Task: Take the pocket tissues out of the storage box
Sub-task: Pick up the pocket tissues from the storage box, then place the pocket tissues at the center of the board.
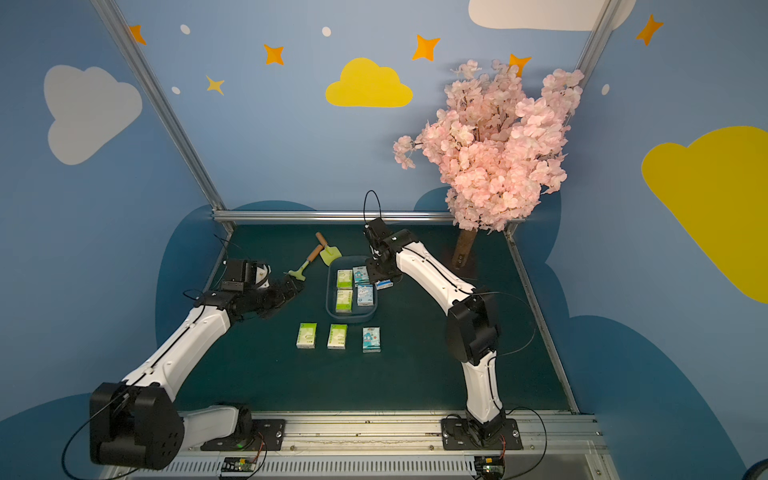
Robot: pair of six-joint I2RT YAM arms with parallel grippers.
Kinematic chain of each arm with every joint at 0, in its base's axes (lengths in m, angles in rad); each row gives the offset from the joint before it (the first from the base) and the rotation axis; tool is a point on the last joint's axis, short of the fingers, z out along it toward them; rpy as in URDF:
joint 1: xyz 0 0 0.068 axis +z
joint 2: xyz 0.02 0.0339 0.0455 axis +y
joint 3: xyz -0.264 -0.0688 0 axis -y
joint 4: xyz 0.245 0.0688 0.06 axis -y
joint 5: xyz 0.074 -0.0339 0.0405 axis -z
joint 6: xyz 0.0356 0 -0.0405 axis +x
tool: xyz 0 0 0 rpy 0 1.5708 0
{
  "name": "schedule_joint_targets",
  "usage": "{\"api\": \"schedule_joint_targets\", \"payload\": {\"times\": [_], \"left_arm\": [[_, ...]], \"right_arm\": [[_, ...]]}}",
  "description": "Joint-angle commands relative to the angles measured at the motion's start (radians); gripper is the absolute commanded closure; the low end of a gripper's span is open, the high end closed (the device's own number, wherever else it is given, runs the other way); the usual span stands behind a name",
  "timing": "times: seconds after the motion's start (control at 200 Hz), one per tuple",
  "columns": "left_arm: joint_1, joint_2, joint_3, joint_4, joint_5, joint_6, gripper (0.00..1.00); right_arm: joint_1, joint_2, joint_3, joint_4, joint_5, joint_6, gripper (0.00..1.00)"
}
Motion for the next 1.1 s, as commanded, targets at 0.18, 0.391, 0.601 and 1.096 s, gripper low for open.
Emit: {"api": "schedule_joint_targets", "payload": {"times": [0.18,0.391,0.601,1.096], "left_arm": [[-0.023,-0.026,-0.028,0.008,0.000,-0.017,0.00],[-0.031,-0.017,-0.025,0.006,0.001,-0.013,0.00],[-0.037,0.002,-0.012,0.001,0.004,-0.008,0.00],[-0.044,0.038,0.028,-0.016,0.009,0.004,0.00]], "right_arm": [[-0.015,-0.186,-0.253,-0.027,0.007,0.053,0.49],[-0.017,-0.228,-0.397,-0.009,-0.002,0.101,0.50],[-0.015,-0.243,-0.500,0.033,-0.022,0.148,0.50],[-0.012,-0.193,-0.600,0.064,-0.087,0.234,0.51]]}}
